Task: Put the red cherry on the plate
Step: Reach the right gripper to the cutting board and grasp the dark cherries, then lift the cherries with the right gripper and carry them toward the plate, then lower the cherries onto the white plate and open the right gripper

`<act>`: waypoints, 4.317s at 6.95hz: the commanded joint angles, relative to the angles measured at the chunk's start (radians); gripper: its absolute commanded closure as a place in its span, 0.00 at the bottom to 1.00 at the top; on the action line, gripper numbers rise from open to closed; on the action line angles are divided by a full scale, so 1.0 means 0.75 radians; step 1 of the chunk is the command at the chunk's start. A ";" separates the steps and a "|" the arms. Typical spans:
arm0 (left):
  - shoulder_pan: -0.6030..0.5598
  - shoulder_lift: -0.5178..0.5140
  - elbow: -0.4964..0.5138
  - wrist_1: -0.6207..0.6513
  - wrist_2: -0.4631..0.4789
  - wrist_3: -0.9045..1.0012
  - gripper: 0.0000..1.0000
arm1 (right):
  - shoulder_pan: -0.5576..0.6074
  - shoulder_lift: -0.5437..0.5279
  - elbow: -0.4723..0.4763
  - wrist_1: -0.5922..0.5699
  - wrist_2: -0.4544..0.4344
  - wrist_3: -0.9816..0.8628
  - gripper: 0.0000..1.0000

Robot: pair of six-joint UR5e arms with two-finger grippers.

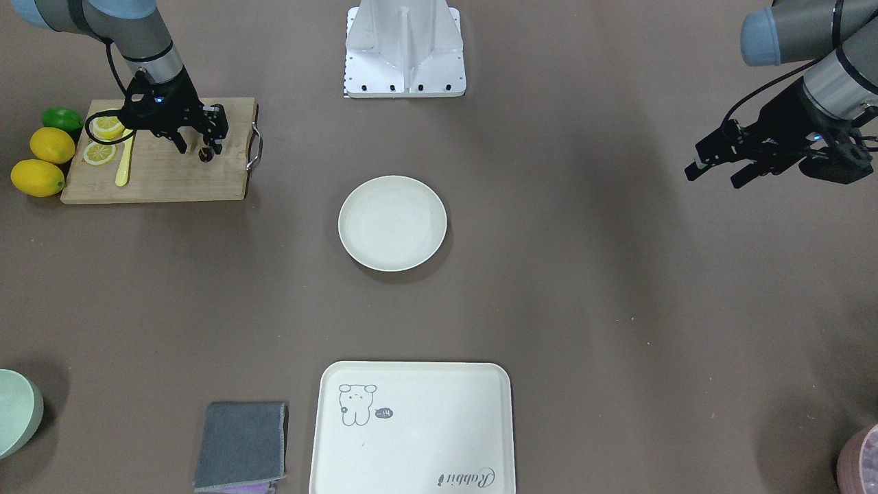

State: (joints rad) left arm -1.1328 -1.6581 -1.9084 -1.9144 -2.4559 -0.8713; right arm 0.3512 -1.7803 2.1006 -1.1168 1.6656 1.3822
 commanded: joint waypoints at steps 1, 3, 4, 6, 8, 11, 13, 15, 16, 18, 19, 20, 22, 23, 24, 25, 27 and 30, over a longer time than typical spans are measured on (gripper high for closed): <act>0.001 0.000 0.000 0.000 0.000 0.000 0.01 | -0.004 -0.025 0.003 0.021 -0.012 0.002 1.00; 0.001 0.006 -0.008 -0.002 0.000 -0.002 0.01 | -0.043 -0.025 0.013 0.021 -0.048 0.028 1.00; 0.001 0.002 -0.002 -0.002 0.000 -0.002 0.01 | -0.043 -0.025 0.030 0.019 -0.051 0.029 1.00; 0.001 -0.002 -0.002 -0.002 0.000 -0.002 0.01 | 0.060 -0.019 0.126 -0.042 0.065 0.008 1.00; 0.005 -0.004 0.000 -0.002 0.000 -0.004 0.01 | 0.438 0.060 0.309 -0.366 0.448 -0.173 1.00; 0.005 -0.002 -0.002 -0.002 0.000 -0.010 0.01 | 0.790 0.892 0.257 -1.440 0.671 -0.511 1.00; 0.005 -0.002 0.004 -0.002 0.000 -0.008 0.01 | 0.739 1.292 -0.002 -1.577 0.641 -0.467 1.00; 0.005 0.000 0.004 -0.002 0.000 -0.012 0.01 | 0.478 1.518 -0.214 -1.563 0.421 -0.287 1.00; 0.003 0.004 0.014 -0.002 0.000 -0.010 0.01 | 0.361 1.594 -0.402 -1.384 0.302 -0.161 1.00; 0.001 0.004 0.025 -0.002 0.002 -0.006 0.01 | 0.224 1.590 -0.719 -1.028 0.199 -0.053 1.00; 0.001 0.006 0.025 -0.002 0.034 -0.006 0.01 | 0.207 1.576 -0.794 -0.948 0.179 -0.053 1.00; 0.001 0.004 0.025 -0.002 0.041 -0.006 0.01 | 0.199 1.560 -0.839 -0.896 0.164 -0.055 1.00; 0.001 0.000 0.027 -0.002 0.041 -0.006 0.01 | 0.192 1.537 -0.902 -0.857 0.148 -0.068 1.00; 0.003 -0.004 0.027 -0.002 0.041 -0.010 0.01 | 0.192 1.521 -0.935 -0.810 0.127 -0.070 1.00; 0.003 -0.004 0.021 -0.002 0.041 -0.012 0.01 | 0.192 1.478 -0.960 -0.700 0.125 -0.055 1.00; 0.003 -0.012 0.019 -0.002 0.041 -0.018 0.01 | 0.192 1.466 -0.958 -0.675 0.125 -0.053 0.35; 0.005 -0.027 0.023 -0.002 0.041 -0.018 0.01 | 0.205 1.466 -0.865 -0.732 0.133 -0.041 0.00; 0.003 -0.017 0.016 -0.002 0.021 -0.002 0.01 | 0.398 1.348 -0.408 -1.085 0.363 -0.191 0.00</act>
State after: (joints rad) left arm -1.1292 -1.6760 -1.8949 -1.9152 -2.4330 -0.8825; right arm 0.5701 -0.7065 1.6291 -1.8259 1.8454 1.3131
